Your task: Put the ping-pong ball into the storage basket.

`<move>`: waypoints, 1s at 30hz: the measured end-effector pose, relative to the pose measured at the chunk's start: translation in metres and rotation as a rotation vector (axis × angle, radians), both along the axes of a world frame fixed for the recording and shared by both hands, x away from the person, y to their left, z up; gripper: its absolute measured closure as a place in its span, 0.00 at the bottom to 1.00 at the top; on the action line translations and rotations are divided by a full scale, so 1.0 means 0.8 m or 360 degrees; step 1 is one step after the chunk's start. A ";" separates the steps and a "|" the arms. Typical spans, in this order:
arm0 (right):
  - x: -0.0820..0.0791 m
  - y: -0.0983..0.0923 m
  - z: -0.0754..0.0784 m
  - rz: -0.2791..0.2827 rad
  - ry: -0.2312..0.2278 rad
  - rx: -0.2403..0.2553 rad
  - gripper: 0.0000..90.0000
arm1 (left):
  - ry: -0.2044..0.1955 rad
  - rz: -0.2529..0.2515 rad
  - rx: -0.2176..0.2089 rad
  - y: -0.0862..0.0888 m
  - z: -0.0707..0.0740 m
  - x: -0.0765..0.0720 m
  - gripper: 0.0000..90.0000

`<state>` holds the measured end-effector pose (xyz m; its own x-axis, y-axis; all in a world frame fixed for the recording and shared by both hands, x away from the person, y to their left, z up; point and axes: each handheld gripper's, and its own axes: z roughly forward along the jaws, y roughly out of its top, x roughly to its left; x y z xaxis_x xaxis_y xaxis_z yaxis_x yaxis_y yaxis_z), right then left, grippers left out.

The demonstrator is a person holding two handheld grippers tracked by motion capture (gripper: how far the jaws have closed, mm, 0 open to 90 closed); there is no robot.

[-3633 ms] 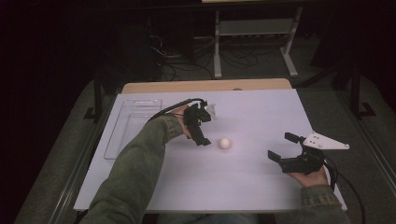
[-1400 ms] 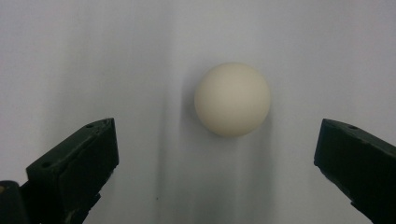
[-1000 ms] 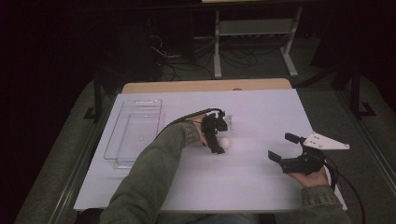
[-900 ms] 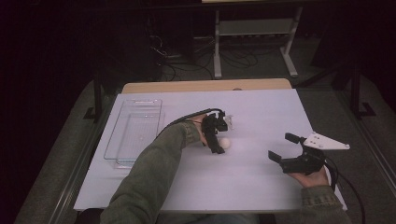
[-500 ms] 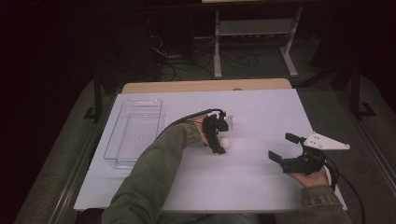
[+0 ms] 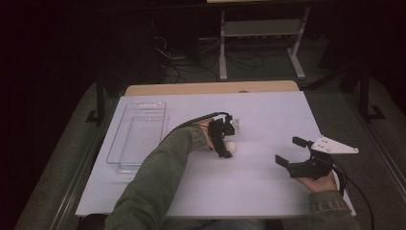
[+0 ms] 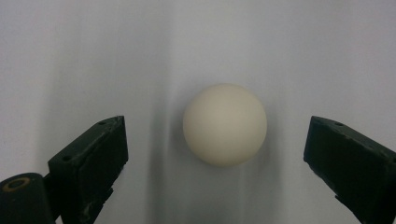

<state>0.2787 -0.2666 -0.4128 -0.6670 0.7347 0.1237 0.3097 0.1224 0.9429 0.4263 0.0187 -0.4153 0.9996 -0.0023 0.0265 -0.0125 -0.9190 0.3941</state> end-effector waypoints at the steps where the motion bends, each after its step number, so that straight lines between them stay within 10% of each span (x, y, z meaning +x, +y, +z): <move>1: 0.000 0.000 0.000 0.0001 0.0002 -0.0001 0.00 | -0.0001 0.0000 0.0000 0.000 0.000 0.000 0.08; 30: 0.000 0.001 0.000 0.0005 0.0005 -0.0008 0.01 | 0.0022 -0.0019 -0.0019 -0.001 -0.001 0.000 0.42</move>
<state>0.2788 -0.2660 -0.4129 -0.6690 0.7331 0.1221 0.3122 0.1281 0.9413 0.4264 0.0179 -0.4164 0.9998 -0.0140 0.0127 -0.0179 -0.9140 0.4052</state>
